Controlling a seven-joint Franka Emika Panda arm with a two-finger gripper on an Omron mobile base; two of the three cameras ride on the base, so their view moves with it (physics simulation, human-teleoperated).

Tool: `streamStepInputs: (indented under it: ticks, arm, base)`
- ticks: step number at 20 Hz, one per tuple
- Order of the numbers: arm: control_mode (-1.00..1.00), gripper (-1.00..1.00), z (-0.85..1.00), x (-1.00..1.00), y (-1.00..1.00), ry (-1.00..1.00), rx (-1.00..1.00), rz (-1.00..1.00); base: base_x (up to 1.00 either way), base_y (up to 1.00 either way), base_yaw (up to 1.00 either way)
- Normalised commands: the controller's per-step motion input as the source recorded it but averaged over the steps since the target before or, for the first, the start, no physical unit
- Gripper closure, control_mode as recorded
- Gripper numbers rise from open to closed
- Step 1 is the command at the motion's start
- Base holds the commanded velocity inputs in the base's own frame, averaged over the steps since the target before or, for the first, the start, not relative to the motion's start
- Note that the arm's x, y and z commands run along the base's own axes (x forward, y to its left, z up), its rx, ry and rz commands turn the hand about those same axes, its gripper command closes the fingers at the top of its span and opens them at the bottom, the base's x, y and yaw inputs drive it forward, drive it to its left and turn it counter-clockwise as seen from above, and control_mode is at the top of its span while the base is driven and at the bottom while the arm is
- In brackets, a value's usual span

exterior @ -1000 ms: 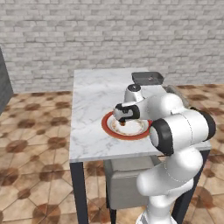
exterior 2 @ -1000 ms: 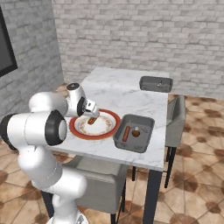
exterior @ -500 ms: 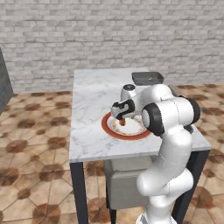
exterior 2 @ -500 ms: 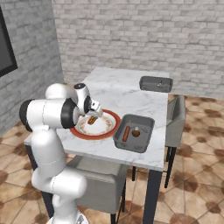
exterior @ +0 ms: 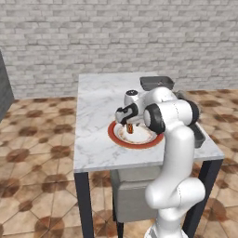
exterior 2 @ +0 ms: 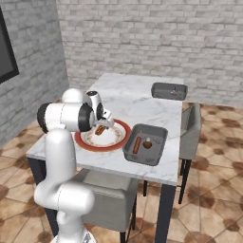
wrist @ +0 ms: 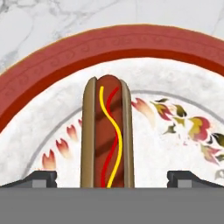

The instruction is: Place one cooked food and one vegetable from the large plate to each tupperware container.

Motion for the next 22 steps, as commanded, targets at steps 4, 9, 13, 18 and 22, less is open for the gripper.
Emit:
streamStepInputs:
  ticks: [4,9,13,18,22]
  arm:
    - [-1.00,-1.00,-0.29,0.14,0.01,0.08,0.00,-0.03]
    - [-1.00,-1.00,-0.32,0.02,0.00,0.11,0.00,-0.04]
    - [-1.00,1.00,-0.29,0.00,0.00,0.08,0.02,-0.03]
    - [-1.00,1.00,-0.13,-0.01,0.00,0.00,0.00,-0.01]
    - [-1.00,1.00,-0.08,-0.15,0.00,0.00,0.00,-0.01]
  base:
    - [0.00,0.00,0.00]
    - [0.00,0.00,0.00]
    - [0.00,0.00,0.00]
    - [0.00,0.00,0.00]
    - [0.00,0.00,0.00]
